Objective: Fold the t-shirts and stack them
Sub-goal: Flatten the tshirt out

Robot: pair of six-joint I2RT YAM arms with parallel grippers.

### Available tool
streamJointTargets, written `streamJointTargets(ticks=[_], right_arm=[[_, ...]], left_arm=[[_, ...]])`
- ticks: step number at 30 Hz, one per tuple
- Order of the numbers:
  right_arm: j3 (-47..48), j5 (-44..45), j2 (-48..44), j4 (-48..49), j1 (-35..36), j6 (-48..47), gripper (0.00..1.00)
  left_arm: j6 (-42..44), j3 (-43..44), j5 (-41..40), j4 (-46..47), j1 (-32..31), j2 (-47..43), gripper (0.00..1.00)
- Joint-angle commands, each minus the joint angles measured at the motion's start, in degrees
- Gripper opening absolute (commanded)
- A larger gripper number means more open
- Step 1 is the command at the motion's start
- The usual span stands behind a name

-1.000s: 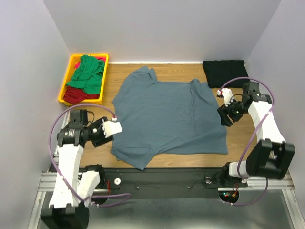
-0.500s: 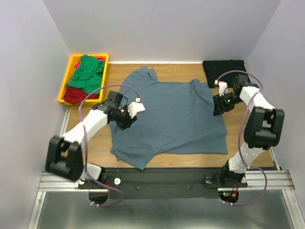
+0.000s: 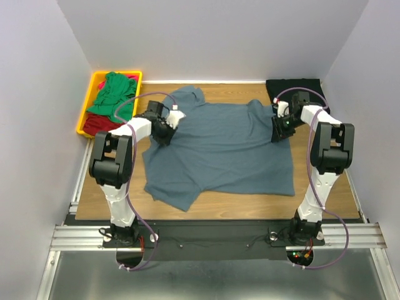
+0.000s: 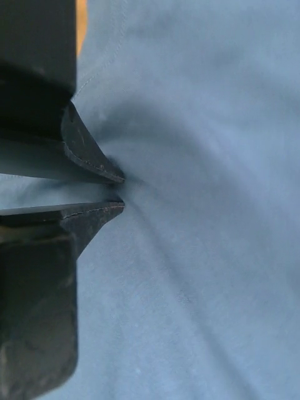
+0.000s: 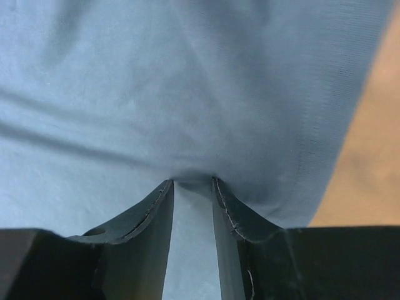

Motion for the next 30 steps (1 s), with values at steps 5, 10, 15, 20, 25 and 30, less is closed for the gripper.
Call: streamJointTargets(ticks=[5,10,15,20,25,30], right_arm=[[17.5,3.5,11.0,4.0,0.6,6.8,0.4],[17.4,-2.4,2.3,1.0,0.6,6.2,0.54],[9.4,-5.6,-7.7,-5.2,1.1,3.8,0.54],[0.2,-3.9,-13.8,-8.3,1.3,0.8,0.5],[-7.3,-2.3,-17.8,-9.9,1.3,-1.8,0.47],[-12.7,0.3,-19.0,-11.8,1.3,-4.2,0.45]], left_arm=[[-1.6,16.8,-1.8,-5.5,7.7,10.5,0.28],[0.5,15.0,7.7,-10.7,7.2,-0.1,0.42],[6.9,2.8,6.6,-13.7,2.5,-16.4,0.42],[8.0,-9.8,2.2,-15.4,-7.7,-27.8,0.43],[3.1,-16.7,-3.3,-17.2,-19.0,-30.6,0.48],[-0.9,-20.6,-6.4,-15.9,-26.3,-28.5,0.53]])
